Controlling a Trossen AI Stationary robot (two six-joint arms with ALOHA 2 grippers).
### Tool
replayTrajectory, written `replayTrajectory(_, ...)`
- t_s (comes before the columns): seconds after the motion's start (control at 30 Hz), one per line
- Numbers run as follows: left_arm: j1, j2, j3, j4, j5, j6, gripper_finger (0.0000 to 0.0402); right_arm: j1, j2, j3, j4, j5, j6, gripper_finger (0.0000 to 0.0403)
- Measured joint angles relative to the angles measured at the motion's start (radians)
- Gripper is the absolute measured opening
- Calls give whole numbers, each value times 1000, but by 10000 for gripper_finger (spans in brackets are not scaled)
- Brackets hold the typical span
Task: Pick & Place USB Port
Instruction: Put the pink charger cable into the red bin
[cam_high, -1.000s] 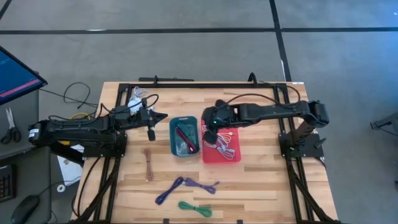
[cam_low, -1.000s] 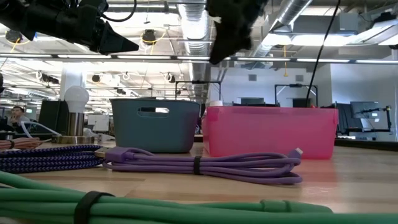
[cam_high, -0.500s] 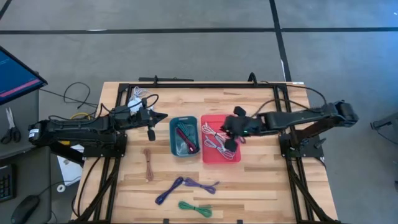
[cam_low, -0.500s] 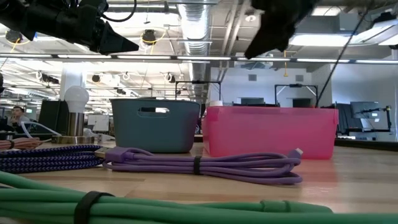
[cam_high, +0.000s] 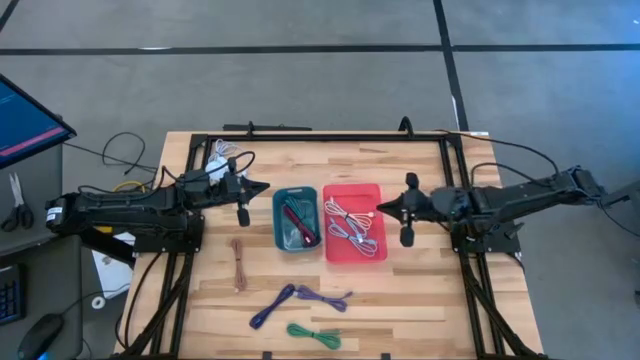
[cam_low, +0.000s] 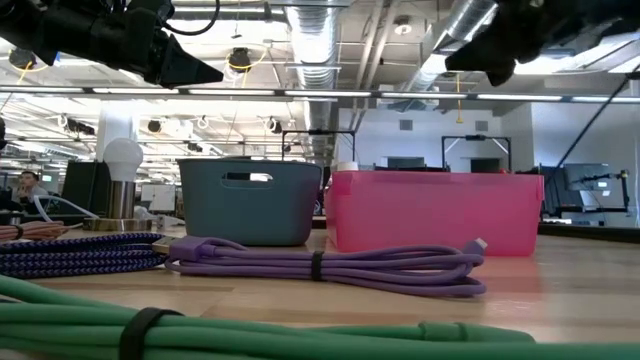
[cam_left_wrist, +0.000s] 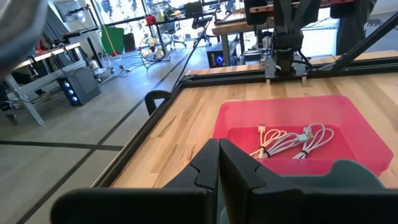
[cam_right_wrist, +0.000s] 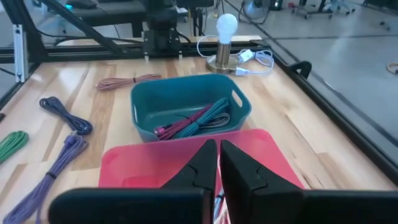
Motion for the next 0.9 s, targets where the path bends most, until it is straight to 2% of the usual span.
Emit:
replayTrajectory(0.23, 0, 0, 0, 0, 0, 0, 12, 4, -145, -124, 18, 0, -51, 13)
replayTrajectory(0.5, 0, 0, 0, 0, 0, 0, 12, 4, -308, -299, 224, 0, -132, 11)
replayTrajectory(0.6, 0, 0, 0, 0, 0, 0, 12, 4, -364, -336, 236, 2, -152, 13)
replayTrajectory(0.8, 0, 0, 0, 0, 0, 0, 12, -13, -428, -352, 209, 135, -182, 11)
replayTrajectory(0.9, 0, 0, 0, 0, 0, 0, 12, -15, -431, -352, 200, 132, -182, 11)
